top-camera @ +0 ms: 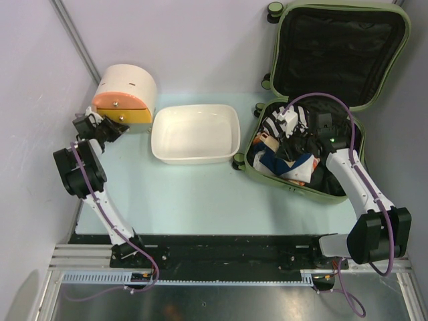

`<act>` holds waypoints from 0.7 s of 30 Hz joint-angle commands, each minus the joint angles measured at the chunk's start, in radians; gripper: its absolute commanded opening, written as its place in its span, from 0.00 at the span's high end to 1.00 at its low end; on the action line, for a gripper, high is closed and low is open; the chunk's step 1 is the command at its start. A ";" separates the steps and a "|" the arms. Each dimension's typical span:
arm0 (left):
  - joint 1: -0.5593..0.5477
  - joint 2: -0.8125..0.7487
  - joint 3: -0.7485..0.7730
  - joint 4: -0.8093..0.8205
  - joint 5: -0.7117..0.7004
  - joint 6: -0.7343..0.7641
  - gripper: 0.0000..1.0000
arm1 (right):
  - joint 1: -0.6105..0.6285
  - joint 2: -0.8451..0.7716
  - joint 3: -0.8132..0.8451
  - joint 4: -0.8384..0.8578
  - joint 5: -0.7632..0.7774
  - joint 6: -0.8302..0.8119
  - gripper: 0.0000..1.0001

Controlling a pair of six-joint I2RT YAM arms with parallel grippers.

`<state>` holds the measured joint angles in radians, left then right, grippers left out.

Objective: Open, take out, and arrange the luggage

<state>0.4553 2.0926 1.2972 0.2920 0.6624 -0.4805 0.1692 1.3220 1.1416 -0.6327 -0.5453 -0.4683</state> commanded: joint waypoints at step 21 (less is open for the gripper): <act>0.065 -0.292 -0.329 0.098 0.039 -0.006 0.91 | -0.005 -0.018 0.049 0.010 -0.042 -0.007 1.00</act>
<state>0.5072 1.8992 1.0130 0.3733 0.6621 -0.4889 0.1680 1.3159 1.1416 -0.6537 -0.5526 -0.4717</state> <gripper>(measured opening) 0.262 0.232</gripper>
